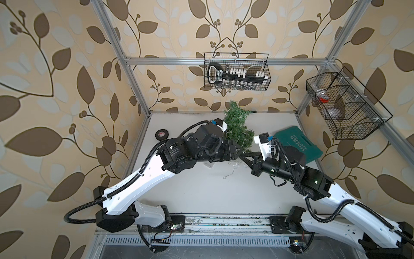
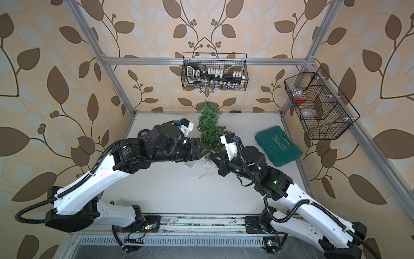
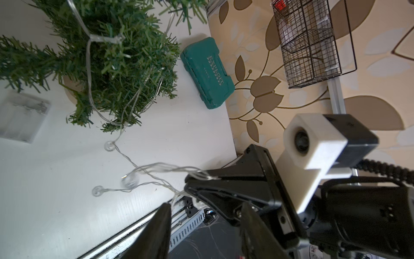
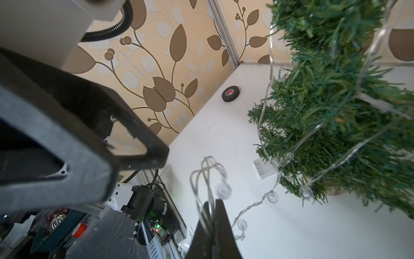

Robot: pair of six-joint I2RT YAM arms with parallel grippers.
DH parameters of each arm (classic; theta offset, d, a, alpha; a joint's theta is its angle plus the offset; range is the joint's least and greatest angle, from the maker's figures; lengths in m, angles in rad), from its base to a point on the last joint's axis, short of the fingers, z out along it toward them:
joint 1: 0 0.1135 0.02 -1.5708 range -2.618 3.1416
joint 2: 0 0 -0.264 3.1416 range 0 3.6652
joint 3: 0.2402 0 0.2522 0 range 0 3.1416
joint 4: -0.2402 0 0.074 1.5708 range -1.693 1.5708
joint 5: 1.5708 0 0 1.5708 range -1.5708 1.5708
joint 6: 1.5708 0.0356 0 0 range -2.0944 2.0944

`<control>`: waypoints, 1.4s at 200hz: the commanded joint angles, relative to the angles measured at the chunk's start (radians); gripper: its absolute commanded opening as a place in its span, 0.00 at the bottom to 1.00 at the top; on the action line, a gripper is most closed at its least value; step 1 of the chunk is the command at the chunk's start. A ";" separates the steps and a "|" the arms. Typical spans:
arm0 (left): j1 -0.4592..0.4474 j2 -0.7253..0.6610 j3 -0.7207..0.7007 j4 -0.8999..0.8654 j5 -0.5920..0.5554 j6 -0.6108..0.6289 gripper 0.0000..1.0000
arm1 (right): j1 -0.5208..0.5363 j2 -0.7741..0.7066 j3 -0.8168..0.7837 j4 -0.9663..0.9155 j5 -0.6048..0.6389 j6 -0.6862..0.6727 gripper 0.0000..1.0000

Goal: Remove string lights from the small christmas tree
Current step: Remove the light string from the Christmas tree.

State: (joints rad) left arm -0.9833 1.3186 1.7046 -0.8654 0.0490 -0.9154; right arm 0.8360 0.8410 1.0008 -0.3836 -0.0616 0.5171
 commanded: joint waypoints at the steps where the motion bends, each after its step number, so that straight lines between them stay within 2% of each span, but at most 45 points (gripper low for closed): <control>1: 0.078 -0.027 0.040 -0.033 0.030 0.029 0.56 | 0.004 -0.073 0.115 -0.185 0.121 0.033 0.00; 30: 0.195 -0.021 0.027 -0.053 0.120 0.053 0.55 | 0.004 -0.114 0.252 -0.353 0.243 0.036 0.00; 57: 0.261 -0.012 0.012 -0.057 0.153 0.091 0.55 | 0.004 -0.062 0.425 -0.451 0.353 0.029 0.00; 80: 0.316 -0.023 -0.007 -0.049 0.175 0.100 0.55 | 0.004 0.036 0.590 -0.494 0.494 -0.002 0.00; 103: 0.367 -0.032 -0.006 -0.037 0.201 0.113 0.56 | 0.003 0.168 0.766 -0.471 0.613 -0.105 0.00; 128: 0.406 -0.030 0.019 -0.032 0.202 0.145 0.60 | -0.023 0.334 0.978 -0.426 0.658 -0.248 0.00; 143: 0.429 -0.024 0.036 -0.030 0.208 0.158 0.60 | -0.137 0.443 1.119 -0.423 0.535 -0.277 0.00; 161: 0.467 -0.008 0.062 -0.032 0.242 0.174 0.60 | -0.434 0.574 1.281 -0.448 0.206 -0.171 0.00; 170: 0.484 0.000 0.073 -0.034 0.259 0.182 0.60 | -0.543 0.637 1.333 -0.433 0.074 -0.104 0.00; 192: 0.521 0.018 0.083 -0.024 0.293 0.202 0.60 | -0.683 0.770 1.424 -0.356 -0.129 0.029 0.00; 219: 0.550 0.047 0.094 0.022 0.314 0.251 0.63 | -0.711 0.863 1.394 -0.114 -0.275 0.165 0.00; 247: 0.561 0.115 0.166 0.051 0.316 0.338 0.66 | -0.696 0.940 1.272 0.290 -0.410 0.391 0.00; 266: 0.564 0.210 0.242 0.053 0.356 0.386 0.67 | -0.622 1.059 1.398 0.353 -0.429 0.393 0.00; 280: 0.570 0.269 0.305 0.057 0.383 0.417 0.75 | -0.557 1.153 1.529 0.371 -0.454 0.398 0.00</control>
State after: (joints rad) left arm -0.4301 1.5146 1.9129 -0.8558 0.3645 -0.6056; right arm 0.1818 1.8824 2.3722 -0.2211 -0.3923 0.8307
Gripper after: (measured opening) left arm 0.704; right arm 0.047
